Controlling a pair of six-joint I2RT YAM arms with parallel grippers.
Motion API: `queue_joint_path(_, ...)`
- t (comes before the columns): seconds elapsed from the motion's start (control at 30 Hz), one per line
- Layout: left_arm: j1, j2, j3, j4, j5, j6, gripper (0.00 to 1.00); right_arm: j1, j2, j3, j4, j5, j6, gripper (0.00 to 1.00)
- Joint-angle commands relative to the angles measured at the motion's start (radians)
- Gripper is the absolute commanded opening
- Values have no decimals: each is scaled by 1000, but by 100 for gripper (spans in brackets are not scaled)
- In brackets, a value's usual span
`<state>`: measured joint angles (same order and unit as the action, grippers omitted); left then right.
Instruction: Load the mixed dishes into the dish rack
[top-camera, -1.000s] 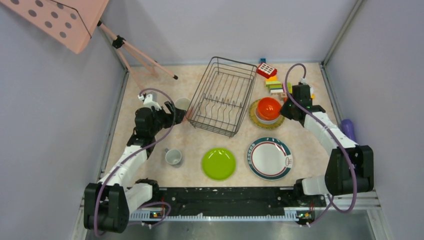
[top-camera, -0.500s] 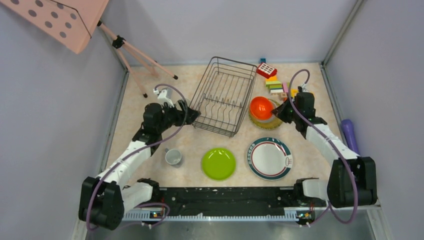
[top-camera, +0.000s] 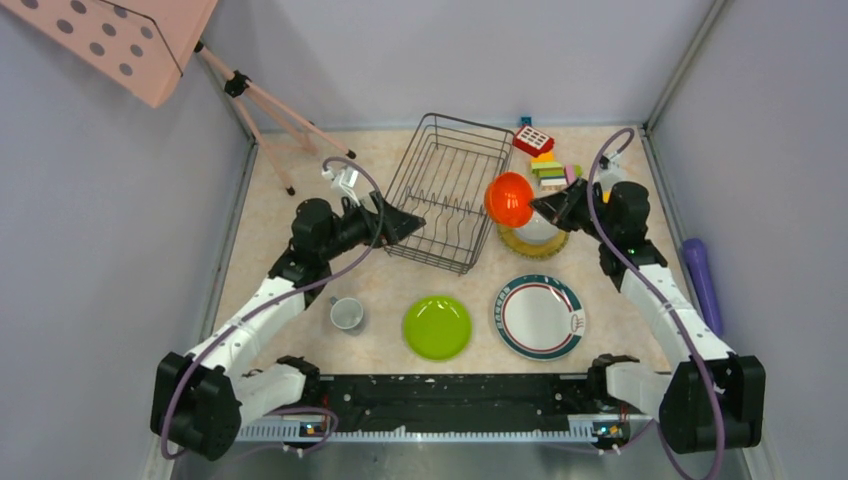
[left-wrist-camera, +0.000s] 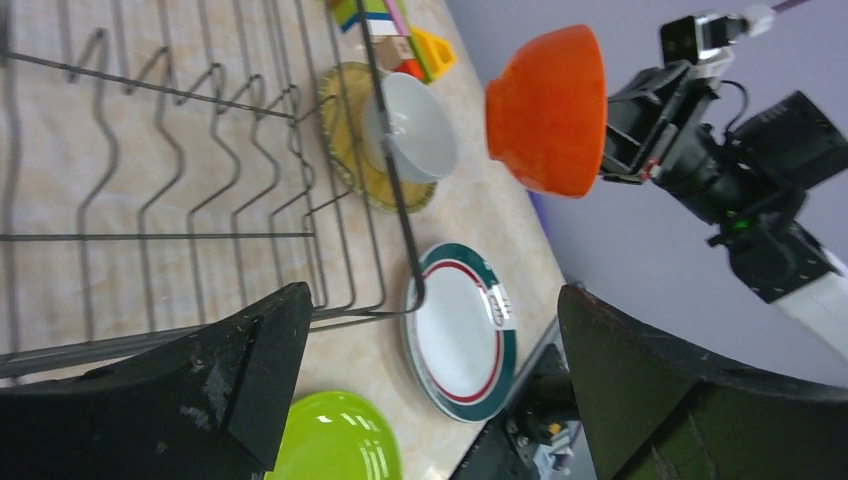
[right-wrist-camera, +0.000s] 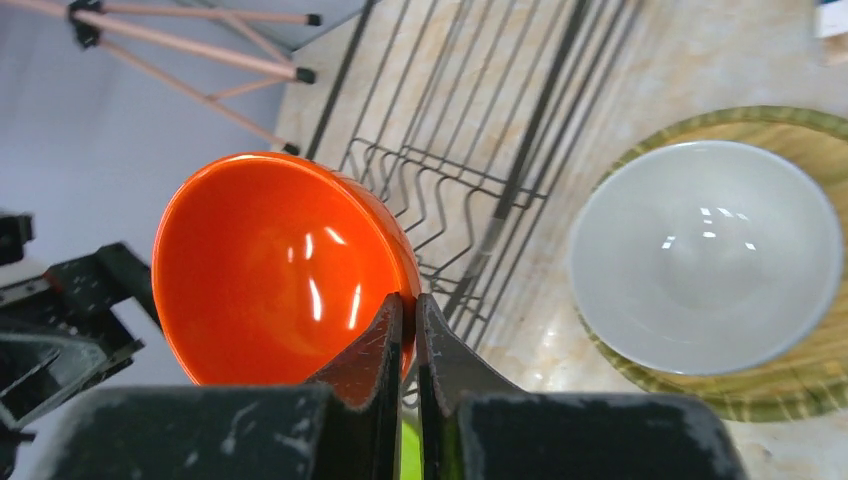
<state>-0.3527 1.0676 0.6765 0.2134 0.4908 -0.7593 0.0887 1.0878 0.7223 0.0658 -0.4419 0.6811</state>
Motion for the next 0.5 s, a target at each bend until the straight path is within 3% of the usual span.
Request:
queue_joint_path(0.0, -58, 32, 70, 170, 61, -117, 98, -4, -13, -13, 212, -206, 52, 0)
queue_joint_path(0.23, -170, 131, 130, 322, 14, -231, 99, 14, -5, 0, 259, -277, 76, 0)
queue_joint_path(0.47, -262, 217, 235, 327, -42, -204, 98, 35, -5, 15, 244, -285, 77, 0)
